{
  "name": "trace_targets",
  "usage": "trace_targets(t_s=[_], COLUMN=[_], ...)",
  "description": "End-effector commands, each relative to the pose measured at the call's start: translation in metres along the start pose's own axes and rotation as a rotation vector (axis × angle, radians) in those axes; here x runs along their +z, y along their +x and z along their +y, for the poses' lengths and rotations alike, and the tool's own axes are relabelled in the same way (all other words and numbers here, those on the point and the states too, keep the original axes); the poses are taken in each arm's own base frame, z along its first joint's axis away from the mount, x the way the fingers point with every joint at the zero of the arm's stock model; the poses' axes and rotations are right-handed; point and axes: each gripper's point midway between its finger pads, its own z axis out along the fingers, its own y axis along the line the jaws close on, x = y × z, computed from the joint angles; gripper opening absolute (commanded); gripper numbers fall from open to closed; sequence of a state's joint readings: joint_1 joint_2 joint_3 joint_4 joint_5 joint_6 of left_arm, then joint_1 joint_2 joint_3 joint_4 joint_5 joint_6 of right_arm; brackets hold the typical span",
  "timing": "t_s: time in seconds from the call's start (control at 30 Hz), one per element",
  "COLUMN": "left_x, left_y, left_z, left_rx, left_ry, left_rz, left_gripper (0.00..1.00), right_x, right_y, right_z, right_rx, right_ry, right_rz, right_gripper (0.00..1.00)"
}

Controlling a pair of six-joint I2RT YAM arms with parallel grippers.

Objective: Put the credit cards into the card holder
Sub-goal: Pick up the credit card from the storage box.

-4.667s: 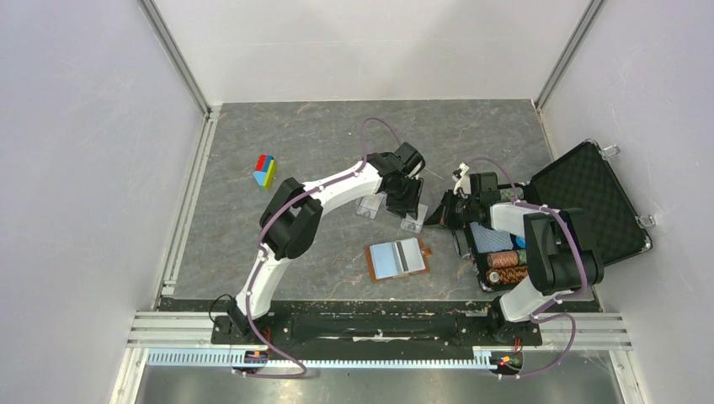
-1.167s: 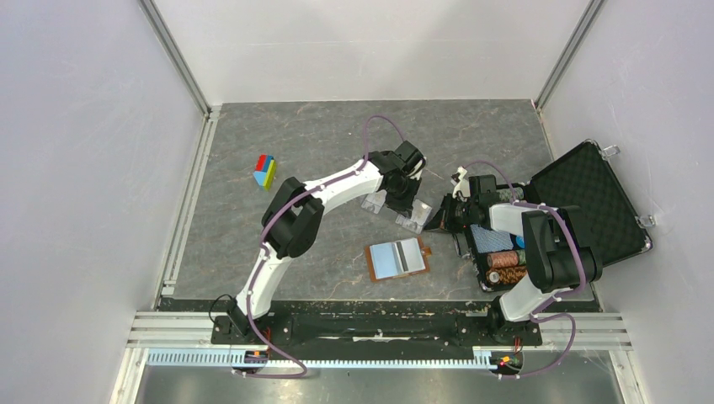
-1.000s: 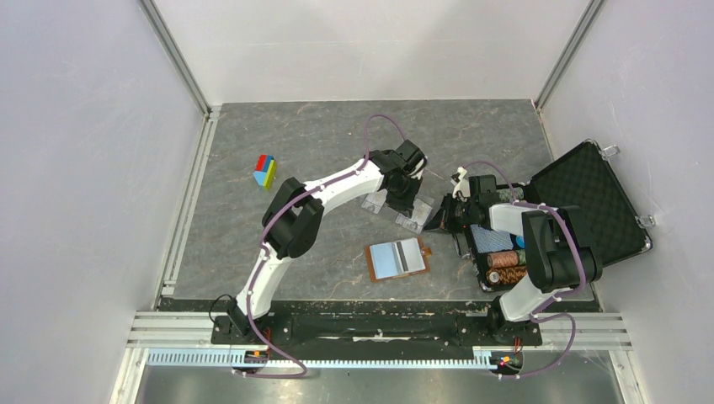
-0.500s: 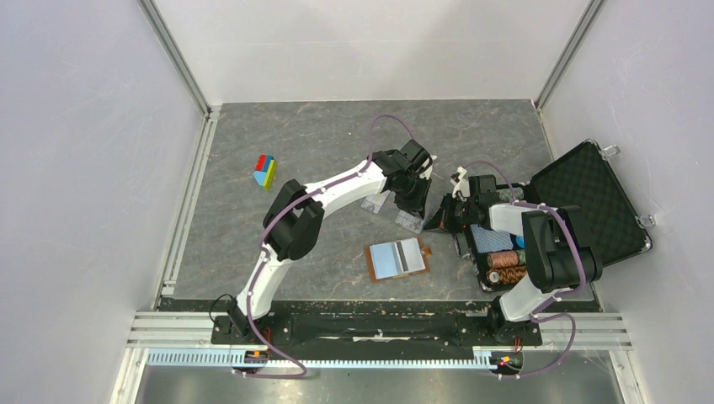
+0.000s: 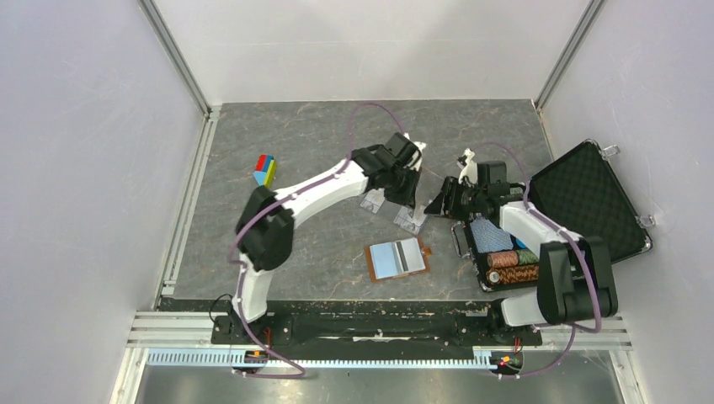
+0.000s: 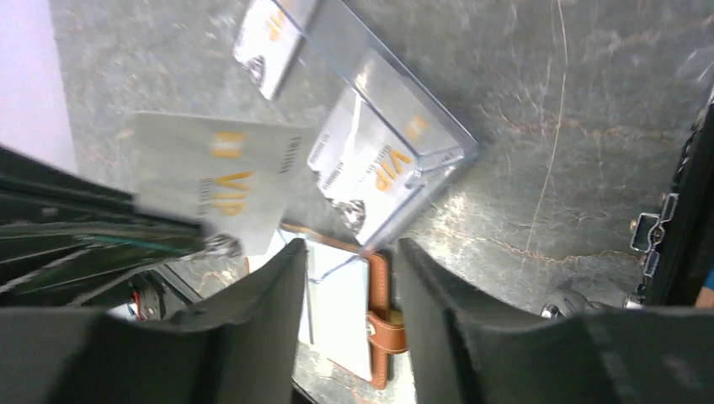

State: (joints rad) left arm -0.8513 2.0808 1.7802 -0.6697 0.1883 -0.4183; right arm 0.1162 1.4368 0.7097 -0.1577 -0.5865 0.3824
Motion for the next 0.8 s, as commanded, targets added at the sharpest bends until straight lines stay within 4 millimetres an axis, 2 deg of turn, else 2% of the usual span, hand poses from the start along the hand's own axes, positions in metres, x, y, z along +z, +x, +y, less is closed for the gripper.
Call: trace_targets(t_s=[0.0, 0.13, 0.23, 0.3, 0.5, 0.57, 0.77], left_x=[-0.083, -0.116, -0.142, -0.151, -0.173, -0.177, -0.182], left_y=[-0.054, -0.047, -0.041, -0.03, -0.011, -0.01, -0.008], left_z=[-0.013, -0.01, -0.016, -0.02, -0.036, -0.038, -0.04], left_rx=[-0.073, -0.176, -0.244, -0.276, -0.324, -0.341, -0.341], left_ry=[0.065, 0.187, 0.327, 0.424, 0.618, 0.656, 0.683], left_rz=[-0.275, -0.366, -0.443, -0.469, -0.512, -0.539, -0.559], left_gripper=[0.02, 0.02, 0.02, 0.02, 0.02, 0.02, 0.02], right_x=[-0.027, -0.041, -0.049, -0.053, -0.068, -0.073, -0.073], right_y=[-0.038, -0.043, -0.04, -0.036, -0.029, -0.027, -0.029], right_z=[0.03, 0.056, 0.08, 0.099, 0.166, 0.182, 0.189], right_rx=[-0.123, -0.167, -0.162, -0.139, -0.143, -0.133, -0.106], right_ry=[-0.016, -0.111, -0.237, -0.344, -0.626, -0.688, -0.727], right_rz=[-0.112, -0.145, -0.16, -0.157, -0.151, -0.147, -0.151], right_gripper=[0.51, 0.64, 0.68, 0.68, 0.64, 0.6, 0.46])
